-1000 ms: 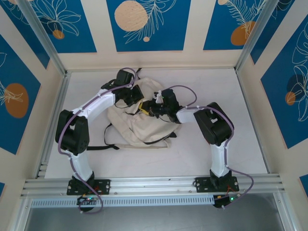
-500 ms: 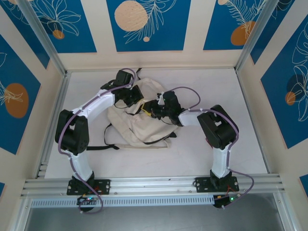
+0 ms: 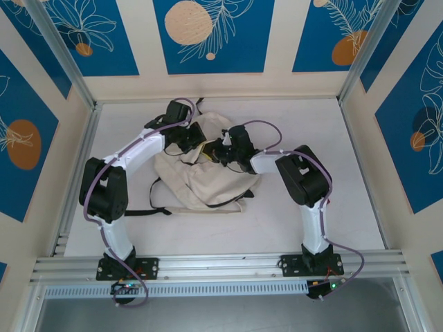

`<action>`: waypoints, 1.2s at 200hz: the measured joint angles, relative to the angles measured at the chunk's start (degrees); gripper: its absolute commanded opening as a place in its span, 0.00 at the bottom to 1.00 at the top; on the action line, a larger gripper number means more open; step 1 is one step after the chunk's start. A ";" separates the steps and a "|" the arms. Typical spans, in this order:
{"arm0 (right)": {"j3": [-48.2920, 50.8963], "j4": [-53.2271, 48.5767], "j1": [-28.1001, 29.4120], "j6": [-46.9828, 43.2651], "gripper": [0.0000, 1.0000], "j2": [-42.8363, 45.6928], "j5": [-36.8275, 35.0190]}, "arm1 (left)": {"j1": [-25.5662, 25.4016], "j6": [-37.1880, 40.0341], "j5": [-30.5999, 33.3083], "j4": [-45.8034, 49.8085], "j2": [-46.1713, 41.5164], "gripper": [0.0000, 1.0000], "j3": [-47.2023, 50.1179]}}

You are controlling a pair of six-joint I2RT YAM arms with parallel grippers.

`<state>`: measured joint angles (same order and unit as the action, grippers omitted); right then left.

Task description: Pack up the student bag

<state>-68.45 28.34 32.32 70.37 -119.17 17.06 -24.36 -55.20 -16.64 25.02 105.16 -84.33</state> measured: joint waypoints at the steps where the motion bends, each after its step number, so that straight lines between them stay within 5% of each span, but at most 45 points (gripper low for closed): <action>1: -0.13 0.02 0.00 0.04 0.09 -0.09 0.02 | 0.00 0.00 0.04 -0.04 0.00 0.00 0.00; 30: -4.55 0.81 0.63 -0.04 0.10 -3.93 1.84 | 0.57 -0.02 0.44 -0.63 0.00 0.00 0.52; 63: -1.75 1.38 0.24 -0.94 0.24 -2.40 1.97 | 0.79 0.00 0.07 -0.79 -0.20 0.00 1.01; 92: 6.80 -2.23 -1.44 -3.30 0.40 6.93 2.38 | 0.79 0.07 0.09 -0.76 -0.22 0.00 1.73; 138: 12.76 -23.04 -7.17 -12.50 0.60 27.61 -3.96 | 0.85 0.72 0.09 -0.83 -0.22 0.01 2.43; 159: 12.96 -35.58 -11.67 -17.42 0.71 34.23 -10.34 | 0.87 2.12 0.13 -0.66 -0.33 0.12 2.60; 192: 13.99 -52.19 -21.99 -26.03 0.83 39.71 -20.35 | 0.90 5.14 0.28 0.83 -2.19 0.45 3.04; 240: 19.41 -62.71 -39.06 -32.79 0.92 39.76 -23.54 | 1.25 8.04 2.27 3.43 -8.48 0.71 5.95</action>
<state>-49.04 -34.37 -6.74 37.58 -79.42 -6.48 -23.11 -47.16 -14.37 28.45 96.68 -78.39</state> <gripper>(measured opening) 0.897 0.669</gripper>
